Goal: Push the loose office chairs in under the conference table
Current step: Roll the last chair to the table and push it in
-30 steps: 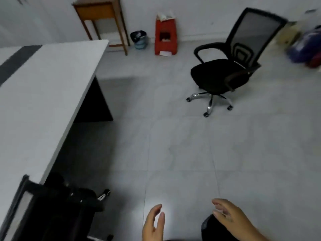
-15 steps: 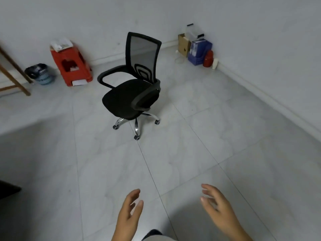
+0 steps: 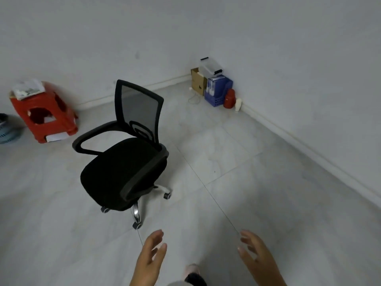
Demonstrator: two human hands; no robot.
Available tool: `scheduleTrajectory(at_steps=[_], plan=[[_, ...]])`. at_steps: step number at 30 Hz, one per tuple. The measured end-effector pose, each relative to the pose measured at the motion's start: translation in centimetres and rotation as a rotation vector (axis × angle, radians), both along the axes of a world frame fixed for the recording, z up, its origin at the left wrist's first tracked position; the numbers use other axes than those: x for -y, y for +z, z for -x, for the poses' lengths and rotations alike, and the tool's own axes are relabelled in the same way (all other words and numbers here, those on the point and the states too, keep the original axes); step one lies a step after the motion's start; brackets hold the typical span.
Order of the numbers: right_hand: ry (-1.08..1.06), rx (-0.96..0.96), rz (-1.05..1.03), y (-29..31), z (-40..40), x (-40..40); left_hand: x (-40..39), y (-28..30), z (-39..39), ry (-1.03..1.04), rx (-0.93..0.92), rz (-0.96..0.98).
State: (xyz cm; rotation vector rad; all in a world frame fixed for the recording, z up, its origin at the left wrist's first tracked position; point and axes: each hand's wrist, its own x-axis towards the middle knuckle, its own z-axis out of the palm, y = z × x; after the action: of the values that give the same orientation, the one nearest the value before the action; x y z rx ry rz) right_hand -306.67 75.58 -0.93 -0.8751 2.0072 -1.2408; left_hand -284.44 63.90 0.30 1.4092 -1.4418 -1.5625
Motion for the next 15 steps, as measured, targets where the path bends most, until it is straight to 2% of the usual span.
scheduleTrajectory(at_steps=[2,6,8,11,13,15], plan=[[-0.024,-0.030,0.033,1.2,3.2,4.6,5.1,1.2,3.3,-0.105,0.017,0.015],[-0.027,-0.028,0.035,1.4,8.0,10.5,12.1,1.7,9.2,-0.136,0.020,0.042],[-0.089,-0.026,-0.033,-0.7,10.4,13.0,14.7,1.3,11.8,-0.100,0.051,0.057],[-0.141,0.084,-0.158,-2.7,14.8,16.8,18.9,-1.1,15.3,-0.058,0.107,0.072],[-0.097,0.125,-0.136,-2.8,18.4,20.1,22.0,-2.5,18.0,-0.020,0.068,-0.012],[-0.035,0.094,-0.077,-1.3,22.6,24.7,25.6,-2.2,21.1,0.052,0.033,0.007]])
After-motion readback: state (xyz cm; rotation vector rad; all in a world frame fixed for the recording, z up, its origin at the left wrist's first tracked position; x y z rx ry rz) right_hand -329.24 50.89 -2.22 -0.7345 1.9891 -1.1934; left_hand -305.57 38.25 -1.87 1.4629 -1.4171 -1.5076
